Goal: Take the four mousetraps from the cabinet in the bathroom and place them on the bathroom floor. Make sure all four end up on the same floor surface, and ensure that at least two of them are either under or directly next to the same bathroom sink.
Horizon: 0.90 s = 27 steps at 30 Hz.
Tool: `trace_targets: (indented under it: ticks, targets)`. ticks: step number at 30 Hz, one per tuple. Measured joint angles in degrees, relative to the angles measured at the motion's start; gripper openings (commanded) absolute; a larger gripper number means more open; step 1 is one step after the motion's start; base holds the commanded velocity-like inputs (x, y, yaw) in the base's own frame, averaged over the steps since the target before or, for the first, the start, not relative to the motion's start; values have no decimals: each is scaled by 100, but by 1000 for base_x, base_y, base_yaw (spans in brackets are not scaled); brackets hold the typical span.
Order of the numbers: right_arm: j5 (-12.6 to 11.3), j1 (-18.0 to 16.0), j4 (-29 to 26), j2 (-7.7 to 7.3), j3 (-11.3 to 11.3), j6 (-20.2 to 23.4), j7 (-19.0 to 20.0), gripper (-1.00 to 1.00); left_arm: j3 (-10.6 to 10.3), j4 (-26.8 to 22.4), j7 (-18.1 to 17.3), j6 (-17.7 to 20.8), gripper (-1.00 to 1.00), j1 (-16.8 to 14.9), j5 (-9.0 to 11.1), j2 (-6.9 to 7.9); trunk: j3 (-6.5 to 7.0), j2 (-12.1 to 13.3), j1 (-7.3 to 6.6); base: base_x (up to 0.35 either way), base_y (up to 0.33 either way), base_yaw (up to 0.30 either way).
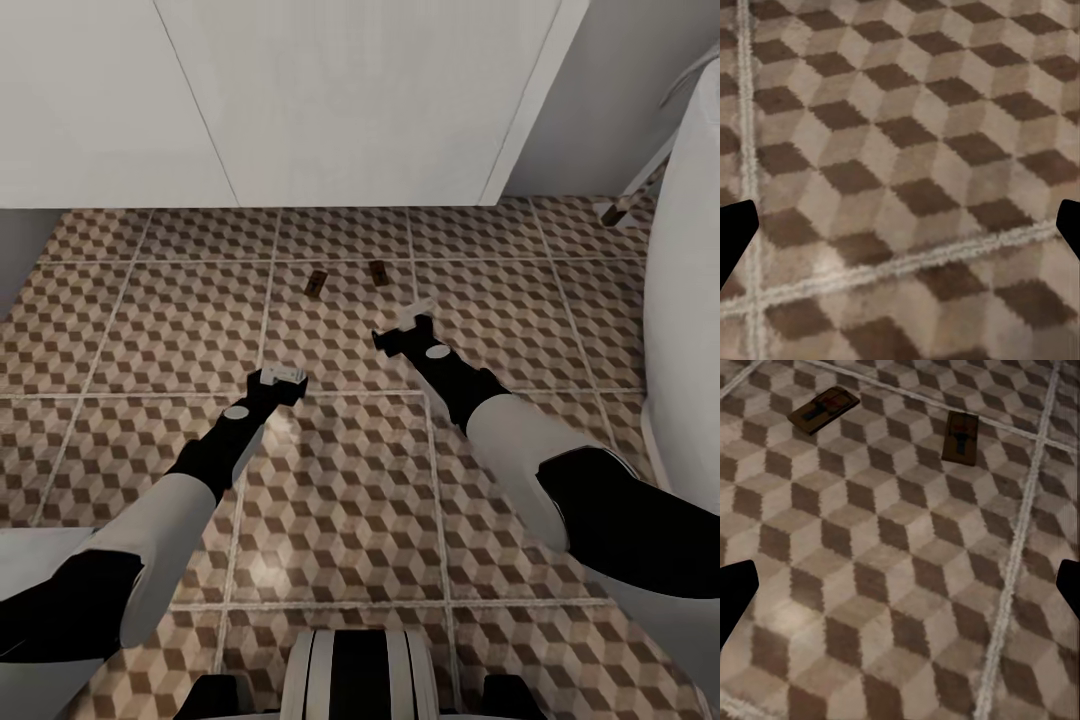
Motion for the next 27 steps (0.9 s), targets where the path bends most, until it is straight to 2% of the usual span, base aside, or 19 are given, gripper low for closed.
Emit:
trace_targets:
  ticks: [9,18,27]
  targets:
    - [-3,0,118,-41,2,1,6,100,0,7,3,7,100,72,0,20,199,12,-23,0,0,0]
    - [-3,0,487,-122,10,-26,25,100,0,37,-1,8,100,148,7,137,399,24,-46,0,0,0]
    - [-6,1,915,-252,3,-417,31,100,0,44,-3,8,100,298,13,238,598,36,-69,0,0,0]
